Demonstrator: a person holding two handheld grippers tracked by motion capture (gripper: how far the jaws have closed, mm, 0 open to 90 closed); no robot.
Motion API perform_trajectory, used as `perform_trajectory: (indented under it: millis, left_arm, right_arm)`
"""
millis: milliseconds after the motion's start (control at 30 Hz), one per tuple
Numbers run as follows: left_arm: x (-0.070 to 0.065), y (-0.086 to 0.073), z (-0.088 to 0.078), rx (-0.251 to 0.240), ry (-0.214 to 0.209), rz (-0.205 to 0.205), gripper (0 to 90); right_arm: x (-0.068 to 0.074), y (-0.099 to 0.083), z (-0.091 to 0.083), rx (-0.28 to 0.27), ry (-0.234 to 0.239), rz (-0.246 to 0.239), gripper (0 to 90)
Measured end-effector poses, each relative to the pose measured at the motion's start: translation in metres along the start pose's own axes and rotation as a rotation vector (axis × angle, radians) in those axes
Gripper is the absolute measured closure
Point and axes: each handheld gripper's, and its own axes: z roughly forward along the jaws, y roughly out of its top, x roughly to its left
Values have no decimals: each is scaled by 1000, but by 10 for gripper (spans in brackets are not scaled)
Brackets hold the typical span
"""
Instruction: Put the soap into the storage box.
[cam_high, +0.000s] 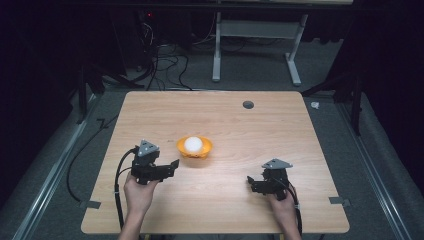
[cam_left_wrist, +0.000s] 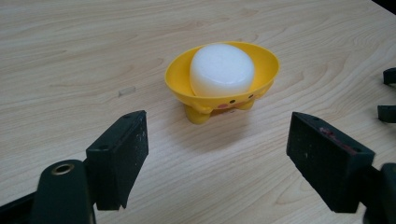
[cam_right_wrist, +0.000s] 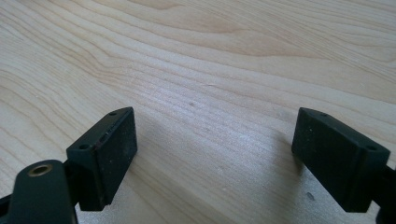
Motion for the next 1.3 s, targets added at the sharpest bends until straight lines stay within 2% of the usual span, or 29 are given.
perform_trajectory:
  millis: [500,1300]
  left_arm:
    - [4,-12,-1,11,2,-17,213]
    - [12,-29,-1,15,3,-70,212]
  right_arm:
    - [0,0,0,0,0,0,149]
    - [0,0,0,0,0,-1,149]
